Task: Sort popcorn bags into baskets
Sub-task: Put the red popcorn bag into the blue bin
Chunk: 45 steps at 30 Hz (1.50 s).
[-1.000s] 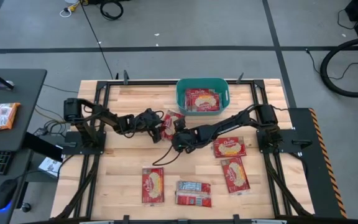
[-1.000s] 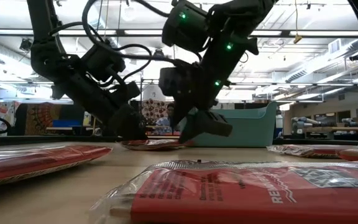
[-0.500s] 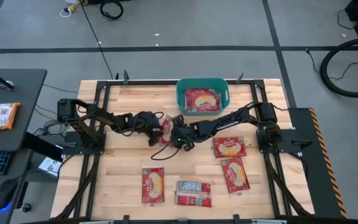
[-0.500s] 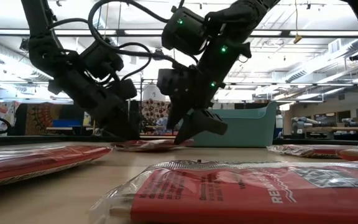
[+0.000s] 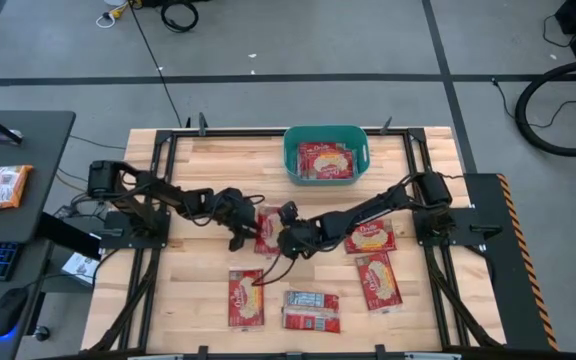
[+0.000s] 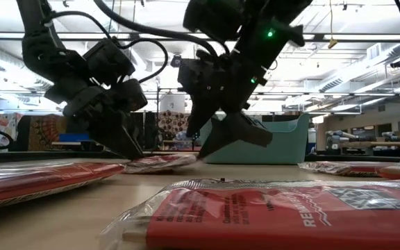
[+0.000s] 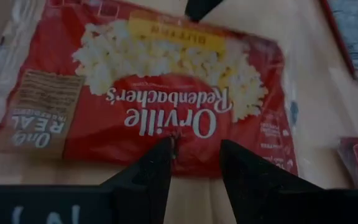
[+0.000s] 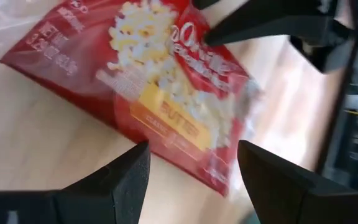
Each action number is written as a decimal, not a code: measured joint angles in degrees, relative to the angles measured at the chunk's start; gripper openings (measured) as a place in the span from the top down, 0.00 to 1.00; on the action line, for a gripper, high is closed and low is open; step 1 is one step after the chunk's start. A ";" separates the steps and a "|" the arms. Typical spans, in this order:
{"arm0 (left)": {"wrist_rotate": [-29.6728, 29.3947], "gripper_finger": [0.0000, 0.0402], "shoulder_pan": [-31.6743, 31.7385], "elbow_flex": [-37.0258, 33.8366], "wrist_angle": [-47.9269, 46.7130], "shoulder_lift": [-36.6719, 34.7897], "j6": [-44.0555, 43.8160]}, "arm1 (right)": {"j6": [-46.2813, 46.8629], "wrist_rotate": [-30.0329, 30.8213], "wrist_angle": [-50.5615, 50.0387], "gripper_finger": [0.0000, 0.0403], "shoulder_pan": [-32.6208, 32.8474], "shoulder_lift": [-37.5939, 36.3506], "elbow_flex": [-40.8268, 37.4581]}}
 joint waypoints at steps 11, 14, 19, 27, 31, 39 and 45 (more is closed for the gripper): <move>-21.11 0.65 -3.49 0.04 -6.42 -5.48 0.73 | 4.30 0.97 -3.99 0.42 0.07 -0.99 0.02; -22.02 0.65 -3.02 0.18 -8.99 -5.59 0.42 | 4.90 -3.93 -2.88 0.43 -0.92 -1.02 0.02; -22.16 0.65 -2.42 0.31 -10.79 -5.27 -0.81 | 1.99 -6.77 1.57 0.44 -1.60 -1.02 0.02; -21.62 0.65 -2.40 0.31 -10.64 -5.12 -0.79 | -7.08 -11.16 10.39 0.44 -2.06 -1.02 -1.39; -21.50 0.65 -2.40 0.31 -10.66 -5.12 -0.81 | -8.60 -12.43 12.93 0.44 -2.80 -1.02 -3.58; -21.46 0.65 -2.34 0.28 -10.62 -5.10 -0.80 | -10.39 -13.89 19.86 0.44 -3.40 -1.01 -6.80; -21.46 0.65 -2.36 0.24 -10.52 -5.07 -0.79 | -11.59 -15.10 23.55 0.45 -5.43 -0.81 -7.71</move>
